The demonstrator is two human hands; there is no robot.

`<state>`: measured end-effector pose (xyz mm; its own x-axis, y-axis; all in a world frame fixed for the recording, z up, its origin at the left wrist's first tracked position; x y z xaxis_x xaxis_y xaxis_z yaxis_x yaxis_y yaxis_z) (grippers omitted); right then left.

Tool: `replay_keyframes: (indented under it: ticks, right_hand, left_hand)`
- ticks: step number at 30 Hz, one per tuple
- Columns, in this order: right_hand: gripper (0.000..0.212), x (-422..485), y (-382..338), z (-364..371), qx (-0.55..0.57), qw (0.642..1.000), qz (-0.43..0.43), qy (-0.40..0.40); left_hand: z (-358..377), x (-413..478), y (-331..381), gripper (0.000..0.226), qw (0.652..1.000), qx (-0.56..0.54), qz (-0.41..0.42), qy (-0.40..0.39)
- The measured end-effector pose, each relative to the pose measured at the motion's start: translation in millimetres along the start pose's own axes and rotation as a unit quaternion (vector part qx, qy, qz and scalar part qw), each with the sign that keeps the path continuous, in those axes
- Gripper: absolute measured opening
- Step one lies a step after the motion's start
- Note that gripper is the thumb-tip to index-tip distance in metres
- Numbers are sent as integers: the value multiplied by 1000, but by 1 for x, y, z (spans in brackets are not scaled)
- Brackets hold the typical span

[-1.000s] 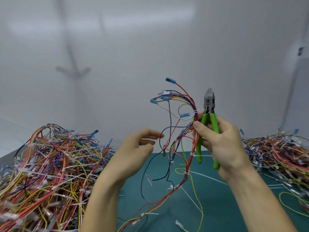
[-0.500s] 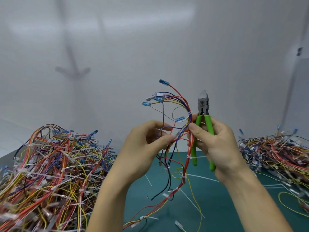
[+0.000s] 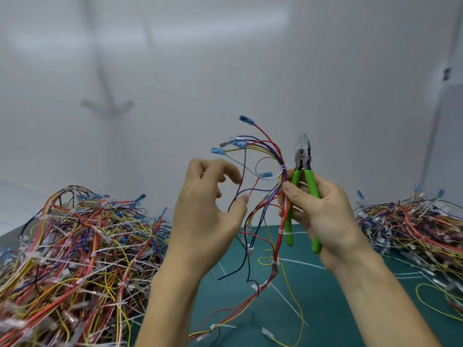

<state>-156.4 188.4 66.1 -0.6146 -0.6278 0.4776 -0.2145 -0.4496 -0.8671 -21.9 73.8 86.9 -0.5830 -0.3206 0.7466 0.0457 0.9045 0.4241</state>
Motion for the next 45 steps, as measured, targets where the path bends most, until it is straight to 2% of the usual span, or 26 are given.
replay_keyframes:
  ticks: [2,3,5,7,8,11,16,19,22,24,26,27,29,31,33,35,38,40,42,45]
  right_hand:
    - [13,0,1,-1,7,1000,5,7]
    - [13,0,1,-1,11,1000,8,10]
    - [13,1,1,-2,25,999,16,17]
    - [14,1,1,-3,45,998,25,22]
    - [15,1,2,-4,53,998,28,21]
    - [14,1,1,-4,59,998,28,10]
    - [12,3,4,-6,35,999,23,3]
    - [11,4,7,-5,-56,998,4,16]
    - [12,5,10,-1,-210,977,-16,46]
    - [9,4,13,2,-327,943,-11,67]
    - [6,0,14,7,-407,908,-26,94]
    - [6,-2,13,10,-411,904,-46,105]
    - [12,-4,6,16,-357,926,-74,95]
    - [19,-5,0,23,-264,963,-47,14]
    - [20,-7,-3,28,-232,969,-9,-81]
    - [19,-9,-2,30,-273,953,5,-133]
    - [20,-11,-2,26,-392,906,13,-159]
    - [20,-12,0,23,-427,886,47,-172]
    - [20,-13,2,21,-435,882,68,-168]
    - [23,-12,5,23,-452,876,81,-144]
  left_hand:
    - [0,1,2,49,998,-20,28,61]
    - [0,1,3,48,995,-16,59,77]
    - [0,1,3,30,992,20,114,51]
    - [3,0,1,11,991,68,117,-13]
    - [6,-1,-1,5,990,89,104,-36]
    - [13,-3,-2,11,989,112,46,-86]
    - [21,-2,-8,6,982,13,-61,-179]
    - [27,-4,-11,6,967,-14,-90,-237]
    - [32,-5,-13,7,957,8,-109,-269]
    - [34,-5,-14,9,956,47,-119,-263]
    - [34,-6,-15,11,966,64,-129,-217]
    - [34,-6,-15,11,971,59,-136,-189]
    - [33,-6,-17,12,973,38,-167,-152]
    - [31,-5,-21,18,966,-6,-215,-141]
    - [30,-4,-24,20,955,-69,-257,-133]
    - [28,-4,-27,14,949,-89,-278,-120]
    - [29,-5,-26,9,956,-41,-270,-105]
    - [30,-5,-23,8,962,-4,-257,-91]
    - [32,-5,-22,10,962,-6,-259,-82]
    - [36,-5,-24,12,951,-79,-281,-102]
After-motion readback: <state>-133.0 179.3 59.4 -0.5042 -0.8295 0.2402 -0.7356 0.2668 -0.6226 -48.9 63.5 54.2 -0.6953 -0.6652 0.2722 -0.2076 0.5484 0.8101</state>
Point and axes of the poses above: each hand's wrist, its own x-axis towards the middle knuckle, its own z-axis out of the palm, y = z × x, the point moved 1 cm from there along x, towards the middle knuckle, and after that the axes turned 10 degrees about -y, right-handed, at the moved point
